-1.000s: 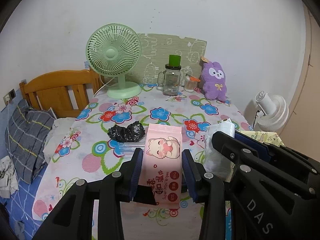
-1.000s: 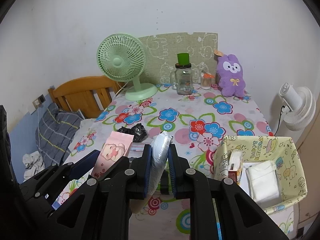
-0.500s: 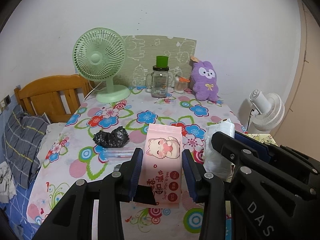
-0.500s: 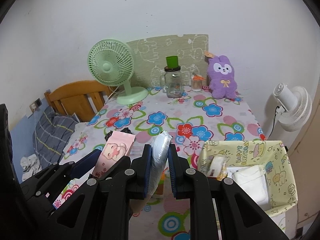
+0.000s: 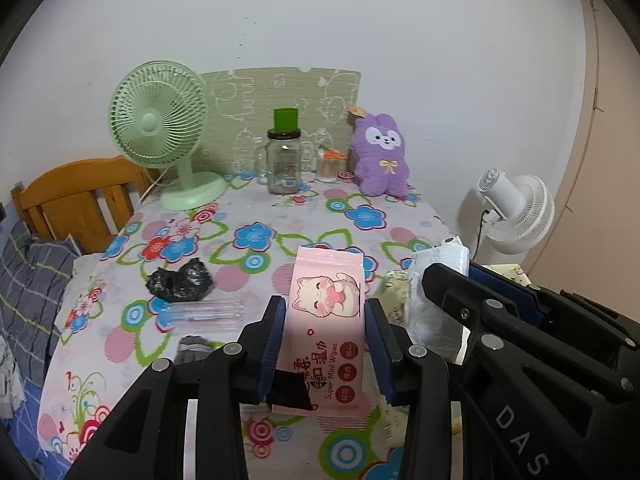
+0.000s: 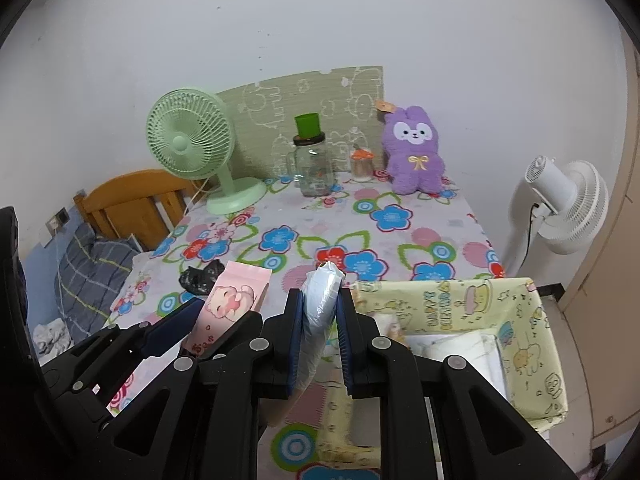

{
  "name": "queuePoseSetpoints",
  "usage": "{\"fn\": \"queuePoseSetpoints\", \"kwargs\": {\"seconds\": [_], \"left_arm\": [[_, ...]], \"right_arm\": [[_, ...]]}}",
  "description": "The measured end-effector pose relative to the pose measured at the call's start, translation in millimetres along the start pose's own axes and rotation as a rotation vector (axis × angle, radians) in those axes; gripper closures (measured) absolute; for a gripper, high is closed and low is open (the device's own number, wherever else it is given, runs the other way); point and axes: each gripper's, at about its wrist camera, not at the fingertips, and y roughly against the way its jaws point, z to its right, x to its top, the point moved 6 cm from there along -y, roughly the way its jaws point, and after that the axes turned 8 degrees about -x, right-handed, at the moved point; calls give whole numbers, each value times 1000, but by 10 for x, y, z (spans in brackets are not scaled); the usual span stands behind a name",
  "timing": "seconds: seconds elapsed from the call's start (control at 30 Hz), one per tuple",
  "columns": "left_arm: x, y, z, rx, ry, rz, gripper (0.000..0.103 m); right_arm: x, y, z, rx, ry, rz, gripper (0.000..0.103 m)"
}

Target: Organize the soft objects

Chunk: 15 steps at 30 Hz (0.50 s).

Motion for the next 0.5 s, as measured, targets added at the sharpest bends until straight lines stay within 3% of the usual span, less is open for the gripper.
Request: {"fn": "queuePoseSetpoints", "kwargs": {"seconds": [0.5], "left_arm": [[12, -216, 413, -75, -23, -20, 62]], "right_arm": [[1, -1, 460, -62, -31, 11, 83]]}}
